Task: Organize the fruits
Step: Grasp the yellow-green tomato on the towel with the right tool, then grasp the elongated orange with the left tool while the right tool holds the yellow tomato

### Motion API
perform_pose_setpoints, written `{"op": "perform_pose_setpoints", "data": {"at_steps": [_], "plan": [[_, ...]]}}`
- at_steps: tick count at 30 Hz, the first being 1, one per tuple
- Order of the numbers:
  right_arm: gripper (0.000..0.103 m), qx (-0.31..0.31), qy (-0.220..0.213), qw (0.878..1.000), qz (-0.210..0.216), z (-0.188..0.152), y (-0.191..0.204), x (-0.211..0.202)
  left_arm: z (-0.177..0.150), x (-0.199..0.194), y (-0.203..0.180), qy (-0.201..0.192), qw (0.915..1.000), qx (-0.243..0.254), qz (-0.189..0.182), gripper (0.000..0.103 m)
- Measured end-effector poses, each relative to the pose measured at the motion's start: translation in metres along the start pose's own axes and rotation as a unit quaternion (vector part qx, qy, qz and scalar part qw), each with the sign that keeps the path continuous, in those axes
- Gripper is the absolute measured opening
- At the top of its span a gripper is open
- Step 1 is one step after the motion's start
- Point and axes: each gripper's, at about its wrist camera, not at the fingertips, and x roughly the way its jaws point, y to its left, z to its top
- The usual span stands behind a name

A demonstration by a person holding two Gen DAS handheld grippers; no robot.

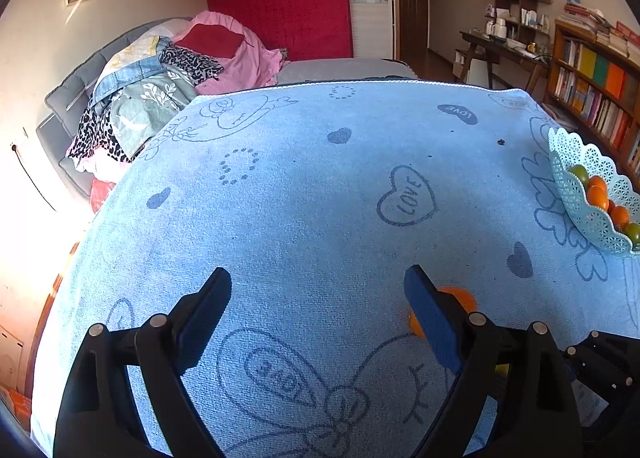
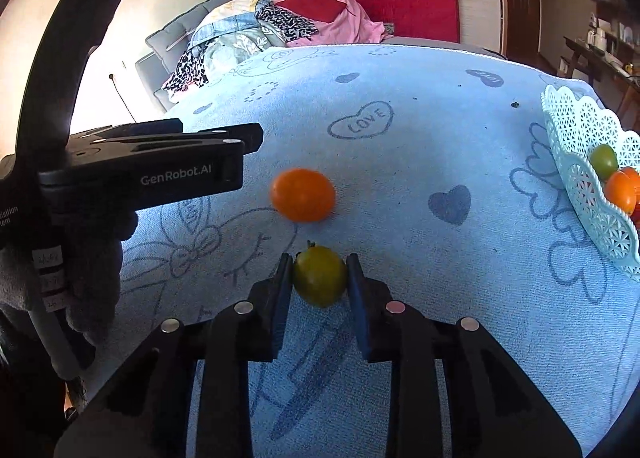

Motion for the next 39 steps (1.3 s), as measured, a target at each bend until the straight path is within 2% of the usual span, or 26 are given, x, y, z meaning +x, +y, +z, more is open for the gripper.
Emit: {"op": "perform_pose_setpoints", "data": {"at_steps": [7, 17, 26, 31, 34, 36, 39], "plan": [[0.028, 0.007, -0.014, 1.0, -0.015, 0.005, -0.007, -0.01, -0.004, -0.002, -0.007, 0.0, 0.9999, 0.01, -0.009, 0.087], [0.028, 0.041, -0.051, 0.997, -0.042, 0.014, -0.033, -0.035, -0.012, 0.002, -0.036, 0.007, 0.9984, 0.044, -0.035, 0.087], [0.028, 0.057, -0.055, 0.995, -0.053, 0.014, -0.04, -0.037, -0.014, 0.016, -0.052, 0.03, 0.9963, 0.046, -0.065, 0.087], [0.028, 0.062, -0.054, 0.995, -0.056, 0.014, -0.042, -0.036, -0.017, 0.02, -0.059, 0.037, 0.9954, 0.055, -0.069, 0.087], [0.028, 0.06, -0.054, 0.995, -0.058, 0.015, -0.041, -0.036, -0.018, 0.024, -0.059, 0.04, 0.9953, 0.055, -0.069, 0.083], [0.028, 0.059, -0.054, 0.995, -0.059, 0.015, -0.041, -0.036, -0.019, 0.028, -0.059, 0.047, 0.9949, 0.055, -0.07, 0.071], [0.028, 0.059, -0.054, 0.995, -0.059, 0.015, -0.041, -0.036, -0.021, 0.032, -0.057, 0.057, 0.9931, 0.05, -0.089, 0.059]]}}
